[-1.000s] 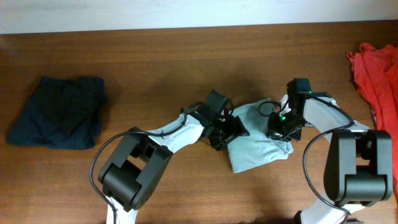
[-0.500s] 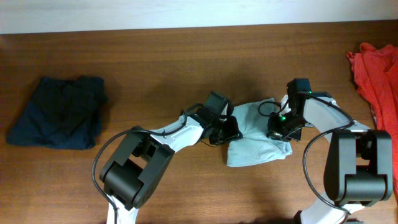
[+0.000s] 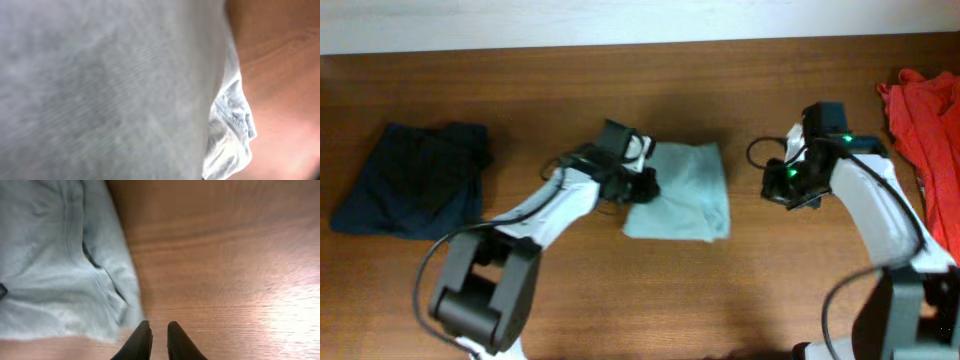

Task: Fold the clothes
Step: 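Carry the blue bundle left with the left gripper onto the navy garment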

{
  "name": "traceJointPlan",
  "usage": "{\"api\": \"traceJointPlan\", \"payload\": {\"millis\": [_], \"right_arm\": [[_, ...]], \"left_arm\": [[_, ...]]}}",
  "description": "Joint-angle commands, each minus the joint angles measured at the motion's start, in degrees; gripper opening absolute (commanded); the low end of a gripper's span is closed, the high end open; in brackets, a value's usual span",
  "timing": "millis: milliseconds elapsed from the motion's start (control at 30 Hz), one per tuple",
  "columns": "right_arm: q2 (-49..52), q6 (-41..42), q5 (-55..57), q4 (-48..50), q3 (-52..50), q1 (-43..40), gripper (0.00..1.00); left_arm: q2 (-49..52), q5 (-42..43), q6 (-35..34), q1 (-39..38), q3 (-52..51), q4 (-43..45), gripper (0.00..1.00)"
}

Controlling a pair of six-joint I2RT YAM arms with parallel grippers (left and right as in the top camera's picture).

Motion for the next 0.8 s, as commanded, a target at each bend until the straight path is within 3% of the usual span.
{"api": "traceJointPlan", "payload": {"millis": [0,300,767], "right_arm": [[-3.52,-0.52,0.11,-0.5,0.74,-0.22,0.18],[-4.26,-0.35,0.09,-2.8,0.74,-0.22,0.18],[-4.26,-0.35,0.15,-4.13,0.74,-0.22,0.18]], "left_arm": [[-4.44,-5.99,14.49,5.25,0.02,-0.76,0.0],[-5.16,-6.6,24.94,21.7,1.14,-1.18,0.01],[-5.16,-6.58,25.51,46.69,13.09,-7.21,0.0]]}}
